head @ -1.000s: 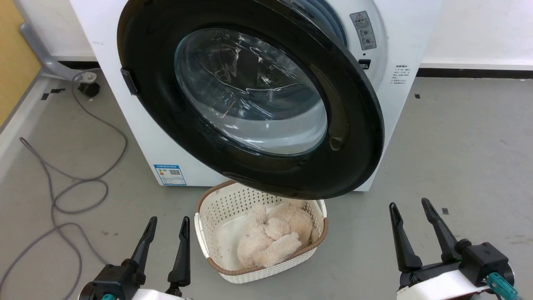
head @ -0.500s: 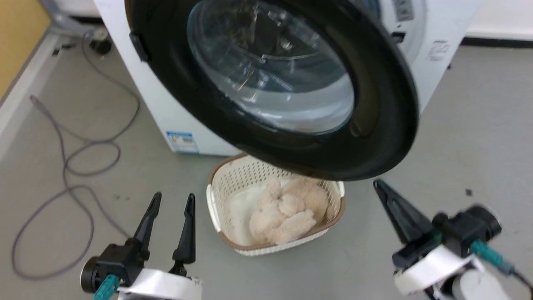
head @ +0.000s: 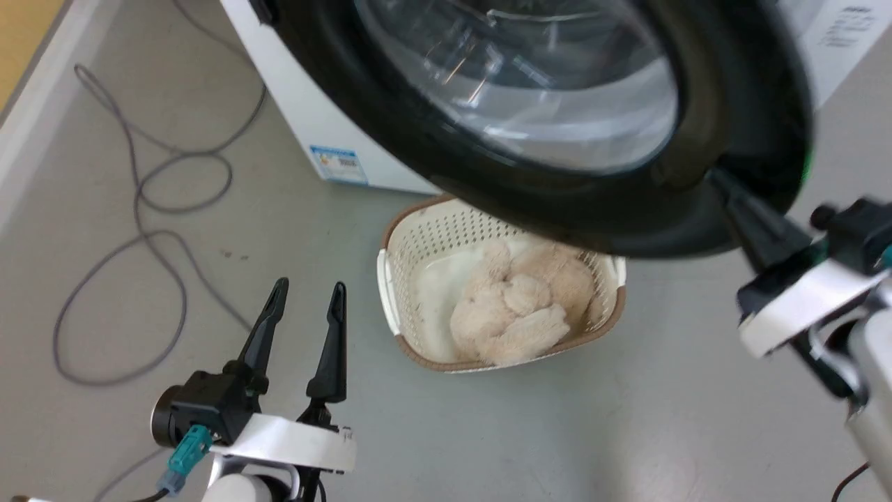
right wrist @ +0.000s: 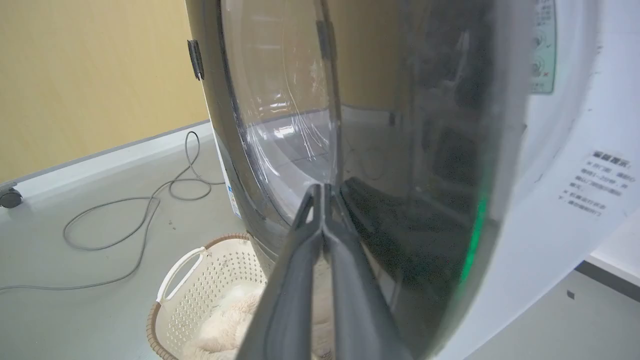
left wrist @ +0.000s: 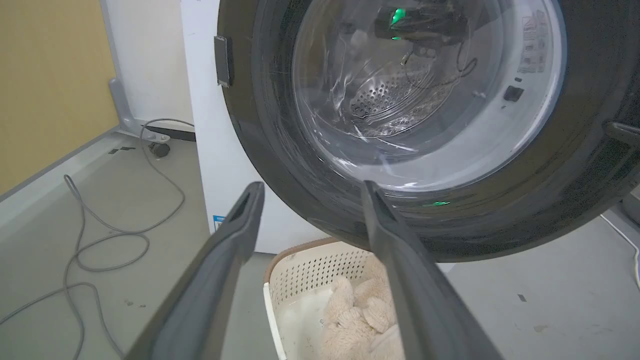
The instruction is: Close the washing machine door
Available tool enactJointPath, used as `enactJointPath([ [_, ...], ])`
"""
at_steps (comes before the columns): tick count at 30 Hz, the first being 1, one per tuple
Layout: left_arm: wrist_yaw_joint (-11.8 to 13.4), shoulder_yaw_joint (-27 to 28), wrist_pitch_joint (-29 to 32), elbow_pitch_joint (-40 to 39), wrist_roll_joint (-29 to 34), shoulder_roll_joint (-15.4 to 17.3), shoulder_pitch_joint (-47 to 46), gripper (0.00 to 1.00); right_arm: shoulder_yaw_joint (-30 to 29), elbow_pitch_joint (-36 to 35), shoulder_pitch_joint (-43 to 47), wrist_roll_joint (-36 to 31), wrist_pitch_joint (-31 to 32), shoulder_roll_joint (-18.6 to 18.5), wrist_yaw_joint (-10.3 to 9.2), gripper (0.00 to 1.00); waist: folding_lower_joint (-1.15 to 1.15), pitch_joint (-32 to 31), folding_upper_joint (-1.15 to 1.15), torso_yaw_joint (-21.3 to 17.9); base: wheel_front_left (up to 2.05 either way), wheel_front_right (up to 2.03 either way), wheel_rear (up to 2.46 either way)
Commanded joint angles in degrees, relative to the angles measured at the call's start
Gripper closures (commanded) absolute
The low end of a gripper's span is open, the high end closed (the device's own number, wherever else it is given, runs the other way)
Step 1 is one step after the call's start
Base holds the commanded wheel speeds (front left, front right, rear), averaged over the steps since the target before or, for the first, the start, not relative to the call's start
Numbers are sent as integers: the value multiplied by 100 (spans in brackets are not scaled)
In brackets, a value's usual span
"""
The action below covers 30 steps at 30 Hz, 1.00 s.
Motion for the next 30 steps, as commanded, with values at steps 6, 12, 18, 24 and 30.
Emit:
enactJointPath([
  [6,95,-112,-25,-65,-97,-6,-271,0,-134,509,-772,444,151,-248,-14,100,0,385,0,188,0,0,0],
  [12,116,-156,-25,-62,-143,-7,-436,0,-225,1024,-1489,685,335,-259,-14,100,0,618,0,258,0,0,0],
  [18,160,-243,-25,-68,-196,-7,-542,0,-473,1589,-2172,889,488,-186,-14,100,0,786,0,326,0,0,0],
  [24,225,-322,-25,-71,-232,-7,-602,0,-800,2193,-2625,893,574,-92,-14,100,0,861,0,395,0,0,0],
  [30,275,-334,-25,-57,-233,-7,-599,0,-951,2537,-2788,886,482,20,-14,100,0,824,0,398,0,0,0],
])
